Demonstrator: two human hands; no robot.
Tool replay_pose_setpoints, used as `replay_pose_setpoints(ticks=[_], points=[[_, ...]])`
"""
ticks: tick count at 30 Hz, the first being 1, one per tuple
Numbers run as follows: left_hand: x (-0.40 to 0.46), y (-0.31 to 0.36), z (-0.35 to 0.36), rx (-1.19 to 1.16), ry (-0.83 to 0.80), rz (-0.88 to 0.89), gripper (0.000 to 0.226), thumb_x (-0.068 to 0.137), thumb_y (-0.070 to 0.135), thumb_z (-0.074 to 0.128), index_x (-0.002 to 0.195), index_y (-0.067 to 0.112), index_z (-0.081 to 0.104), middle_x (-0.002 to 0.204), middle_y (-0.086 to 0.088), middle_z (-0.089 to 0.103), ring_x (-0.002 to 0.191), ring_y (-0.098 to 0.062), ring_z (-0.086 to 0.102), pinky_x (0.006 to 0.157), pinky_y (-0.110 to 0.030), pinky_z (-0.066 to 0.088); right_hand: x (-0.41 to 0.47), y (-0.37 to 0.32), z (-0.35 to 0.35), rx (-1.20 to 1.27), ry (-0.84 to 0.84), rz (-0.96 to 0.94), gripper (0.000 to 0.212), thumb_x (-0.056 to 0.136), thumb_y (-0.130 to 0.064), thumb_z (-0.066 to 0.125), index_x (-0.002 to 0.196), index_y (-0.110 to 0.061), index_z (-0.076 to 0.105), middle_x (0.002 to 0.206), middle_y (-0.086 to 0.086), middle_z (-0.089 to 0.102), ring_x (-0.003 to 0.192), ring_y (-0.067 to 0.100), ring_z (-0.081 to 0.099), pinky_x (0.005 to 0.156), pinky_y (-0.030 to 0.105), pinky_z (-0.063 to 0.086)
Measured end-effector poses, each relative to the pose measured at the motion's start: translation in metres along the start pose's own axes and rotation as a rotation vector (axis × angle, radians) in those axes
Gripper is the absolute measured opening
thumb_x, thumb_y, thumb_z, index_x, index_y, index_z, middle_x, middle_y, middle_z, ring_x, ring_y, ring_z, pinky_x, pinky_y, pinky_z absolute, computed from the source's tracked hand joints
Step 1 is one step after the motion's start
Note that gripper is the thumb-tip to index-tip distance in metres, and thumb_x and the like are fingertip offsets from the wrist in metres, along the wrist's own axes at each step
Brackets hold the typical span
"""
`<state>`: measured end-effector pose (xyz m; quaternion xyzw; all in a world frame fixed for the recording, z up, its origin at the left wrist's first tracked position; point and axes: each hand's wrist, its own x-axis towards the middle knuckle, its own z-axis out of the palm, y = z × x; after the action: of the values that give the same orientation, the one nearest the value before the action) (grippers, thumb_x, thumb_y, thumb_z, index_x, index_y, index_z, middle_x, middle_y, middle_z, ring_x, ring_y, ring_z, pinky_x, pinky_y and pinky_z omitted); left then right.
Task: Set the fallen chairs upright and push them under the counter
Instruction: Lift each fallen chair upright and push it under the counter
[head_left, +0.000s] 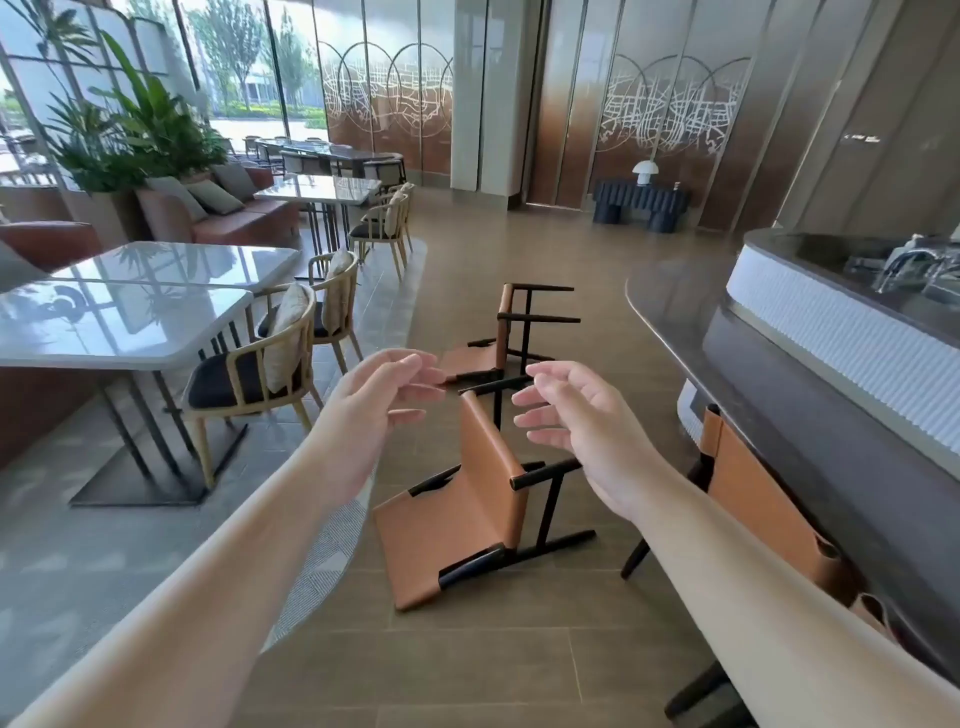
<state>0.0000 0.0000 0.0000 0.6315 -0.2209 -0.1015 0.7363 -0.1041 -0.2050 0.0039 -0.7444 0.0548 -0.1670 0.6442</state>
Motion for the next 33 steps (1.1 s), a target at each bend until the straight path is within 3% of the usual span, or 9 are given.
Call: replay_pose_setpoints(ticks=[6,11,16,21,25,29,33], points=[[0.027,-0.031,0.001,-0.043,0.002,-0.092,0.027,0.086,0.038,0.052,0.094,0.028,0.076,0.105,-0.007,0.074,0.096,-0.02,0.069,0.083,-0.038,0.047,0.025,0.031,-0.007,0.097,-0.012,0.088,0.026,0.086,-0.044,0.055,0.103,-0.03,0.069,0.099,0.002,0.073,0.092,0.021,0.071,0.082,0.033,0.059],[0.063,-0.056,0.01,-0.02,0.005,-0.162,0.028,0.084,0.04,0.054,0.095,0.029,0.076,0.107,-0.007,0.073,0.097,-0.021,0.069,0.079,-0.034,0.048,0.066,0.068,-0.02,0.192,-0.001,0.152,0.019,0.099,-0.029,0.052,0.111,-0.022,0.066,0.098,0.006,0.073,0.087,0.02,0.07,0.077,0.031,0.057],[0.109,-0.071,0.02,-0.028,0.077,-0.228,0.038,0.072,0.049,0.062,0.099,0.025,0.075,0.109,-0.006,0.073,0.098,-0.021,0.069,0.078,-0.034,0.05,0.116,0.099,-0.033,0.233,-0.005,0.245,0.021,0.099,-0.029,0.051,0.112,-0.019,0.065,0.095,0.004,0.072,0.083,0.017,0.069,0.071,0.028,0.054],[0.153,-0.082,0.039,-0.003,0.095,-0.268,0.031,0.072,0.047,0.063,0.093,0.029,0.077,0.106,-0.005,0.074,0.098,-0.022,0.07,0.079,-0.035,0.049,0.162,0.118,-0.055,0.285,-0.019,0.268,0.027,0.093,-0.035,0.053,0.111,-0.02,0.065,0.092,0.001,0.073,0.083,0.018,0.07,0.071,0.03,0.055],[0.176,-0.094,0.045,0.001,0.118,-0.286,0.032,0.07,0.049,0.064,0.092,0.029,0.077,0.104,-0.005,0.074,0.095,-0.02,0.07,0.077,-0.032,0.05,0.193,0.13,-0.063,0.295,-0.048,0.282,0.021,0.098,-0.027,0.051,0.11,-0.018,0.065,0.089,0.0,0.072,0.081,0.017,0.07,0.072,0.029,0.056],[0.194,-0.103,0.038,0.011,0.157,-0.302,0.028,0.079,0.042,0.06,0.095,0.025,0.075,0.103,-0.006,0.074,0.092,-0.02,0.07,0.078,-0.035,0.049,0.218,0.134,-0.056,0.311,-0.075,0.285,0.02,0.099,-0.025,0.051,0.109,-0.017,0.065,0.094,0.004,0.071,0.079,0.016,0.069,0.069,0.026,0.055],[0.208,-0.106,0.017,0.021,0.177,-0.297,0.027,0.081,0.04,0.058,0.095,0.025,0.076,0.103,-0.007,0.074,0.093,-0.02,0.07,0.082,-0.037,0.049,0.239,0.138,-0.037,0.296,-0.107,0.281,0.019,0.099,-0.028,0.053,0.108,-0.019,0.067,0.111,0.004,0.068,0.08,0.016,0.07,0.068,0.025,0.053]])
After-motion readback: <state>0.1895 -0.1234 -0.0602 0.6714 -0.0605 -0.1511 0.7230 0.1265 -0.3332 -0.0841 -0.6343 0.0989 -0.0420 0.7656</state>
